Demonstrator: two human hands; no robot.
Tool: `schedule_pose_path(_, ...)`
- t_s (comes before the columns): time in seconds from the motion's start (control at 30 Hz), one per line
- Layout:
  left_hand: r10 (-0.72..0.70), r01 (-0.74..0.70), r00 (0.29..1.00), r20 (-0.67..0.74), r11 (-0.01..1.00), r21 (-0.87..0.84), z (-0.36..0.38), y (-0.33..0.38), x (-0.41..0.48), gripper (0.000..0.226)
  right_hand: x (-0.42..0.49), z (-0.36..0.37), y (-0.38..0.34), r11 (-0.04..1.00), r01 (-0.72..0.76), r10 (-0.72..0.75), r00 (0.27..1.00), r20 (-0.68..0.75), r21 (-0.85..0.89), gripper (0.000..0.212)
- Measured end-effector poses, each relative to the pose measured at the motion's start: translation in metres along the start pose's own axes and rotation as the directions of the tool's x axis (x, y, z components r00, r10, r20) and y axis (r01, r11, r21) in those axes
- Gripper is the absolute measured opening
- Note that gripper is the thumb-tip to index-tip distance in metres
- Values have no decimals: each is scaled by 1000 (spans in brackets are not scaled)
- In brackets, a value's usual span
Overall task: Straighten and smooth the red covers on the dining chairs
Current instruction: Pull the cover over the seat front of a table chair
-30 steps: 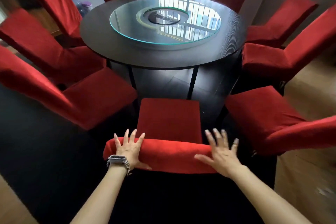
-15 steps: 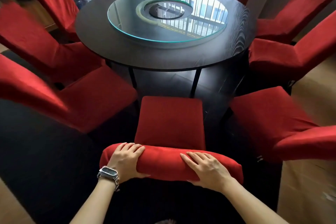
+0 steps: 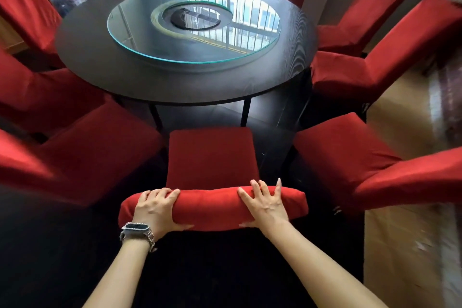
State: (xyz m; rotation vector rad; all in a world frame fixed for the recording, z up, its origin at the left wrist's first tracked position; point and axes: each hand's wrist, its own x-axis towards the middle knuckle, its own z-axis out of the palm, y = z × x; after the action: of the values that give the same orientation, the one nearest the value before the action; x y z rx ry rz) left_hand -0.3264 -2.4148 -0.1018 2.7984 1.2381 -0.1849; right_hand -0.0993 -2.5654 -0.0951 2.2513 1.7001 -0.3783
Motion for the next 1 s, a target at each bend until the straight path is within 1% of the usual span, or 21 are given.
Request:
schedule_pose_path(0.07, -80, 74, 990, 119, 996, 52, -8, 1, 7, 110, 6, -6, -6, 995, -87, 84, 994, 67, 46, 98)
schedule_pose_path(0.13, -113, 96, 965, 235, 992, 80, -11, 2, 15, 114, 8, -11, -10, 983, -141, 125, 983, 136, 118, 98)
schedule_pose_path(0.23, -113, 76, 903, 414, 992, 104, -17, 10, 27, 118, 3, -17, -5, 963, -138, 93, 976, 199, 232, 93)
schedule_pose_path(0.27, -96, 56, 872, 480, 994, 97, -22, 16, 32, 118, -1, -18, 0, 954, -127, 76, 978, 193, 273, 90)
schedule_pose_path(0.3, -56, 30, 842, 536, 998, 56, -29, 25, 40, 116, -6, -18, 6, 944, -115, 64, 983, 173, 308, 87)
schedule_pose_path(0.37, 78, -16, 810, 581, 994, -112, -45, 51, 55, 109, -21, -16, 20, 936, -96, 61, 992, 114, 338, 82)
schedule_pose_path(0.4, 145, -39, 813, 564, 980, -195, -55, 67, 61, 103, -28, -13, 29, 935, -97, 74, 994, 80, 340, 80)
schedule_pose_path(0.47, 257, -108, 840, 478, 942, -318, -70, 103, 68, 88, -44, -7, 48, 932, -126, 125, 992, 25, 340, 74)
schedule_pose_path(0.53, 334, -177, 850, 408, 910, -375, -79, 138, 74, 77, -60, -1, 69, 906, -213, 221, 975, 21, 366, 71)
schedule_pose_path(0.6, 386, -226, 833, 396, 892, -393, -85, 169, 79, 73, -77, 5, 95, 864, -319, 330, 943, 41, 390, 68)
schedule_pose_path(0.67, 412, -249, 818, 402, 883, -398, -89, 199, 85, 72, -96, 13, 124, 833, -401, 408, 910, 67, 381, 67)
schedule_pose_path(0.73, 424, -269, 818, 388, 879, -393, -88, 227, 90, 71, -114, 22, 155, 805, -456, 454, 885, 100, 380, 63)
schedule_pose_path(0.83, 426, -279, 831, 357, 875, -396, -83, 268, 93, 62, -141, 33, 198, 770, -487, 489, 865, 110, 412, 47)
schedule_pose_path(0.87, 427, -282, 839, 338, 872, -400, -82, 283, 93, 54, -151, 36, 212, 765, -484, 490, 866, 104, 424, 41)
schedule_pose_path(0.9, 426, -281, 849, 312, 865, -415, -80, 296, 93, 41, -161, 38, 224, 760, -479, 489, 867, 99, 438, 35)
schedule_pose_path(0.97, 404, -269, 872, 276, 867, -419, -80, 325, 91, 4, -181, 42, 250, 754, -479, 491, 865, 97, 450, 27)
schedule_pose_path(1.0, 392, -266, 882, 261, 872, -411, -80, 342, 90, 11, -191, 45, 262, 751, -485, 493, 863, 108, 448, 25)
